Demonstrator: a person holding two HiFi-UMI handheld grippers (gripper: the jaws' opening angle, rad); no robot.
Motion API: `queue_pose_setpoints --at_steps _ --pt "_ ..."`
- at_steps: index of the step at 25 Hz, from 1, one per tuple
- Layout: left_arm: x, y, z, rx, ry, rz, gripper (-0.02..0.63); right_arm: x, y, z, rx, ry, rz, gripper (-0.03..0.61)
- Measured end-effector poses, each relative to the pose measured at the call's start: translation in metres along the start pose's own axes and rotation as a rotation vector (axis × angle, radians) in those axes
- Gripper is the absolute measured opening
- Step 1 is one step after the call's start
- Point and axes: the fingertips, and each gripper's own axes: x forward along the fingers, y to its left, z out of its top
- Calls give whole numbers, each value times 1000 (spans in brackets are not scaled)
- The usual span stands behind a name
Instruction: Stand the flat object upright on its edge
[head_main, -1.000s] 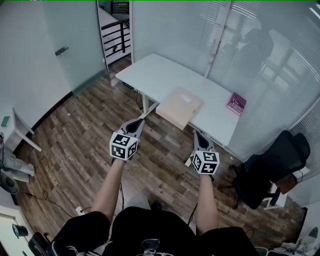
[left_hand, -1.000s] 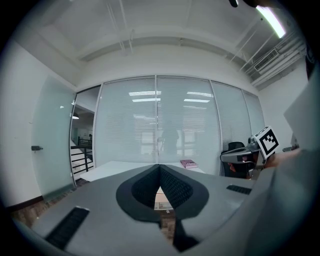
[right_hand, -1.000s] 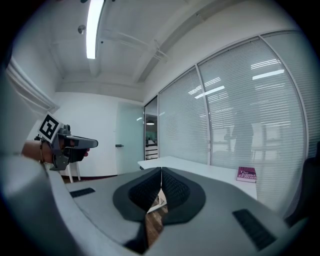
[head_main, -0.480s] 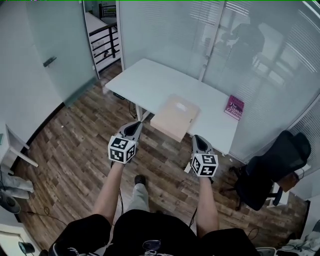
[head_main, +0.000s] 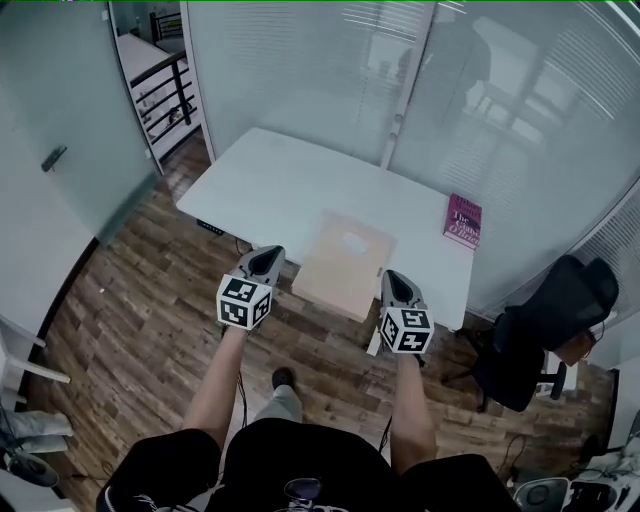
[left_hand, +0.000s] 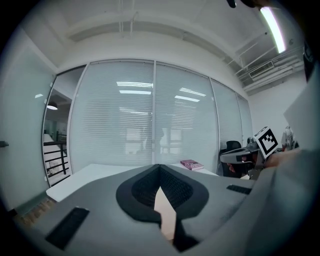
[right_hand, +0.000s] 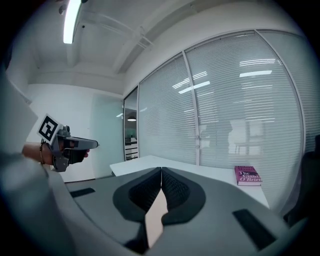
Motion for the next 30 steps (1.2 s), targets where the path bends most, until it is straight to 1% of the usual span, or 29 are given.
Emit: queue_pose_setpoints --at_steps 5,13,19,24,28,30 --pt "44 33 3 -4 3 -63 20 39 -6 7 3 14 -56 23" --pt "103 58 -4 -18 16 -177 21 75 -23 6 20 39 -159 23" --pt "137 54 -17 -20 35 -271 21 79 -40 -8 47 68 -240 23" --pt "155 45 -33 -20 58 -327 21 75 -54 -26 86 86 -279 23" --pt "164 41 -49 -60 73 -386 21 75 -58 -41 123 102 -273 25" --pt "170 39 -58 -62 93 -415 21 78 -62 -49 133 114 -258 25"
